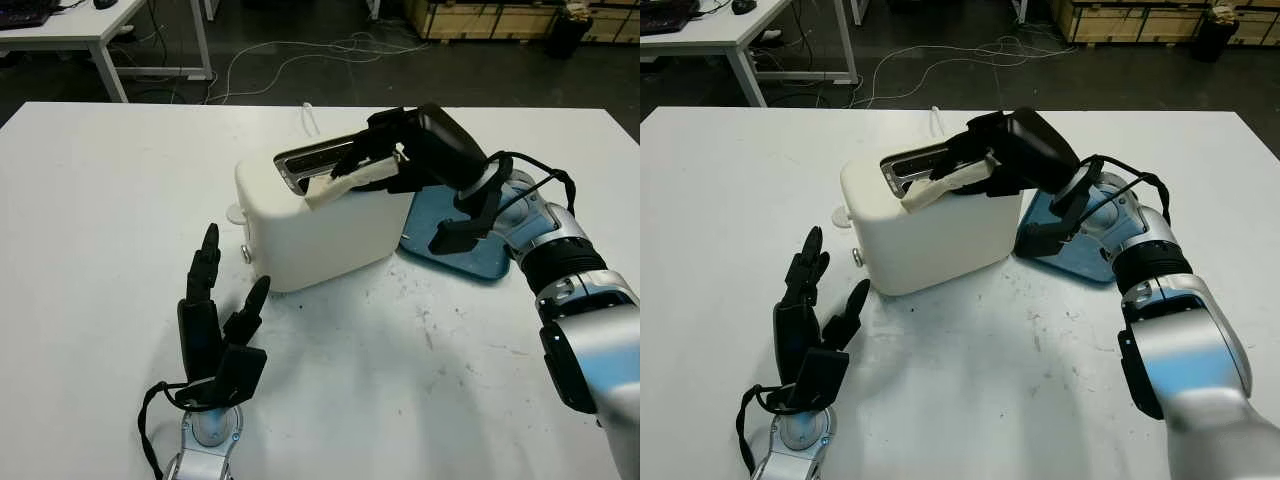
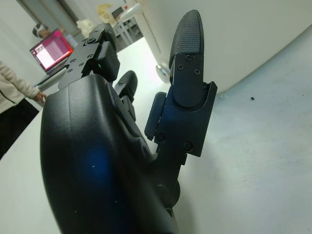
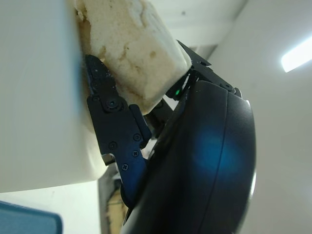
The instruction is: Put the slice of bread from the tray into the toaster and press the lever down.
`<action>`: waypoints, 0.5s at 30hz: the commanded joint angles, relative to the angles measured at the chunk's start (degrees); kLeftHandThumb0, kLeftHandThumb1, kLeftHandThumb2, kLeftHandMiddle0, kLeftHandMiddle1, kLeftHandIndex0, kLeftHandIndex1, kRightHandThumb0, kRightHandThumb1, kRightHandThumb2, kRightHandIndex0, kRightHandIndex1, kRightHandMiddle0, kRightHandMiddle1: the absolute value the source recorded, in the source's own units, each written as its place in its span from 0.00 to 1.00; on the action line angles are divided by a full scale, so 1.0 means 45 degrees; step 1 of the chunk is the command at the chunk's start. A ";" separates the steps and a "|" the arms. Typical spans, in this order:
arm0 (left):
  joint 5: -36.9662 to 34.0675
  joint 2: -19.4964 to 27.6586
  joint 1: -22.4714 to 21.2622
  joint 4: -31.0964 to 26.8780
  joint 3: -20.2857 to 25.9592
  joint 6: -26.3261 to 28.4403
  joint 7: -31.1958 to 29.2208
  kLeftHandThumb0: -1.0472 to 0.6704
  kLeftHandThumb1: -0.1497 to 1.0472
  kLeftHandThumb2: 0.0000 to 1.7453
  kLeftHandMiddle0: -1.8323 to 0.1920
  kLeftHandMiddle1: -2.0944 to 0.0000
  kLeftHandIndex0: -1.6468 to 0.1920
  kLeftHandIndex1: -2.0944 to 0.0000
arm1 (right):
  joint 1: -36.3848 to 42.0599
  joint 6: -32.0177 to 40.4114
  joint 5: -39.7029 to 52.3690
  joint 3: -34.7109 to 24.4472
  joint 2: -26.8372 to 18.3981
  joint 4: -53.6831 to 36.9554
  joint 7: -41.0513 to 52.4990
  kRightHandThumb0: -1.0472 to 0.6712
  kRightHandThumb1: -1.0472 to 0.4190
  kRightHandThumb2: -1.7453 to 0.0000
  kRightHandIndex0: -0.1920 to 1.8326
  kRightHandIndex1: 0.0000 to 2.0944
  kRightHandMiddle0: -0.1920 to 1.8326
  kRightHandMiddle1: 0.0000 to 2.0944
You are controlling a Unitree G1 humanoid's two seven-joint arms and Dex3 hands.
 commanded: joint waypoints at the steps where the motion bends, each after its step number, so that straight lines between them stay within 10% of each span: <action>1: 0.0041 -0.0420 -0.0072 -0.0006 -0.0029 -0.0065 -0.0046 0.27 0.89 0.18 0.88 0.72 0.77 1.00 | -0.0677 0.0524 0.0553 -0.0252 0.0037 0.0256 0.0399 0.36 0.09 0.91 0.55 0.77 0.51 0.41; 15: 0.0044 -0.0541 0.0060 -0.0157 -0.0214 -0.0012 -0.0146 0.27 0.89 0.18 0.88 0.72 0.76 1.00 | -0.3754 0.5587 0.2659 -0.1135 0.0416 0.0814 0.4544 0.35 0.09 0.92 0.68 0.72 0.61 0.62</action>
